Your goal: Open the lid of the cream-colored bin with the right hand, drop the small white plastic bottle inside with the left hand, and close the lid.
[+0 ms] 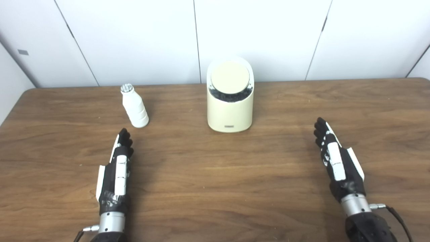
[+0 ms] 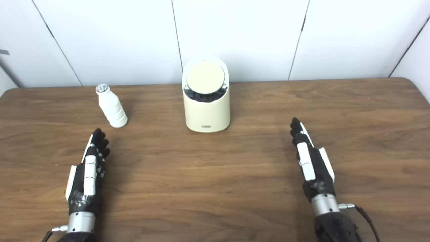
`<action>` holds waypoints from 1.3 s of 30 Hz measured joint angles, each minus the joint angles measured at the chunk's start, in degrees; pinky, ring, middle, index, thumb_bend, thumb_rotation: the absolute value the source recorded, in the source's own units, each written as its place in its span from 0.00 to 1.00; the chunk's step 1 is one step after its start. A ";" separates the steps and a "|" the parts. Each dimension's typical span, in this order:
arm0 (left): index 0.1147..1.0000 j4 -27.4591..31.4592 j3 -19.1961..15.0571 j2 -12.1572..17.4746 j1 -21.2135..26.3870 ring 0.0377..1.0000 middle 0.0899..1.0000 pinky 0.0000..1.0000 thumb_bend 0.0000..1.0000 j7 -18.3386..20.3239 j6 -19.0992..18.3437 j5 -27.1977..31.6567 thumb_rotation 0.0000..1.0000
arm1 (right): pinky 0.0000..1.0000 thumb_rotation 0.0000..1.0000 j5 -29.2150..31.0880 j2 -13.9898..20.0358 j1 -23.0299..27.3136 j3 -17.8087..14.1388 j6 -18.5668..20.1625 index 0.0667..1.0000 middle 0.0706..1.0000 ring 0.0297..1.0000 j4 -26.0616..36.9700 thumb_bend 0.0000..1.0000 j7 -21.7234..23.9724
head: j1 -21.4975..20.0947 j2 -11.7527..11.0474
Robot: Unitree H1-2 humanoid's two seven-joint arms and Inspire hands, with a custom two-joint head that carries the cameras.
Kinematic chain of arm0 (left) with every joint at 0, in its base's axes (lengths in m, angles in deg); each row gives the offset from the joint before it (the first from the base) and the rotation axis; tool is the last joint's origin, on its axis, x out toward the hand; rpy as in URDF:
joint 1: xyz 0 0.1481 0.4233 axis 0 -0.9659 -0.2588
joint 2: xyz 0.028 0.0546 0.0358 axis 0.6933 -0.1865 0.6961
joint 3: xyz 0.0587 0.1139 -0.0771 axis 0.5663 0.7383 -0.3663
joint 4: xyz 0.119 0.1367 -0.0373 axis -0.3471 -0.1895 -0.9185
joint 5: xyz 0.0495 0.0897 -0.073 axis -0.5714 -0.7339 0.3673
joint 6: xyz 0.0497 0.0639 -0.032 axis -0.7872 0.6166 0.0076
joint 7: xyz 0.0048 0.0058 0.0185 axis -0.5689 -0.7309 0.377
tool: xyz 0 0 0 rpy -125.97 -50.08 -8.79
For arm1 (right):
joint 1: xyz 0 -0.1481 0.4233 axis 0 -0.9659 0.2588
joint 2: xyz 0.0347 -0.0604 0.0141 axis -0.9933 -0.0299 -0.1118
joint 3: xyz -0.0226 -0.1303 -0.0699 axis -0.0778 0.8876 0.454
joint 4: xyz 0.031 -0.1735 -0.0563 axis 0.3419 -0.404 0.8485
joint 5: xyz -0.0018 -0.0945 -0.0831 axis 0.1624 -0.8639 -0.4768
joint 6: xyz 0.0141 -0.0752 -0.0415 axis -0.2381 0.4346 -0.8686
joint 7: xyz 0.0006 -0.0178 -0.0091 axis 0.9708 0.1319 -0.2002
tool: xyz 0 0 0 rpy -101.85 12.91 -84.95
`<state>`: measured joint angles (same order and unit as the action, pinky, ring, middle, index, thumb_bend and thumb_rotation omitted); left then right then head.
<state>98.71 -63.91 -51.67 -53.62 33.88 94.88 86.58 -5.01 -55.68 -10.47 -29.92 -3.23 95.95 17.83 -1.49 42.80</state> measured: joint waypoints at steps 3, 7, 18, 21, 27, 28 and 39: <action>1.00 -0.01 -0.01 -0.01 0.00 0.99 1.00 1.00 0.54 0.00 0.01 0.04 0.89 | 1.00 1.00 0.02 0.00 0.00 0.00 0.03 0.95 0.96 0.98 0.00 0.59 0.00 | -0.09 -0.09; 1.00 -0.01 -0.02 0.00 0.00 0.99 0.99 1.00 0.53 0.00 0.01 0.04 0.89 | 1.00 1.00 -0.12 -0.01 0.00 0.02 0.08 0.95 0.96 0.97 0.04 0.60 -0.08 | -0.17 -0.09; 1.00 -0.01 -0.02 0.03 0.00 0.99 0.99 1.00 0.54 0.05 0.01 0.08 0.90 | 1.00 0.99 0.18 -0.06 0.00 0.02 0.10 0.95 0.96 0.97 0.08 0.59 -0.13 | -0.35 -0.52; 1.00 -0.01 -0.03 0.03 0.00 0.98 0.99 1.00 0.53 0.04 0.02 0.07 0.90 | 1.00 0.94 0.08 -0.02 0.00 0.08 0.09 0.96 0.97 0.98 0.08 0.63 -0.12 | 0.00 -0.88; 1.00 -0.14 -0.09 0.08 0.02 1.00 0.99 1.00 0.52 0.05 0.11 0.08 0.90 | 1.00 0.88 -0.69 0.21 0.89 0.60 1.05 0.97 0.98 0.98 0.60 0.67 -0.15 | -0.97 -1.85; 1.00 -0.18 -0.12 0.13 0.04 1.00 0.99 1.00 0.53 0.06 0.12 0.13 0.90 | 1.00 0.87 -0.74 0.19 1.24 0.69 1.79 0.97 0.98 0.98 1.11 0.68 -0.19 | -0.97 -1.85; 1.00 -0.44 -0.14 0.19 0.23 1.00 0.99 1.00 0.53 0.16 1.09 0.20 0.88 | 0.96 0.74 -5.58 0.56 12.18 3.52 11.08 0.94 0.96 0.95 5.47 0.66 -0.41 | -2.11 -3.42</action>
<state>98.26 -64.05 -51.49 -53.40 34.04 95.97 86.78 -10.59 -55.13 1.72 -26.40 7.85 101.42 17.42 -3.60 39.38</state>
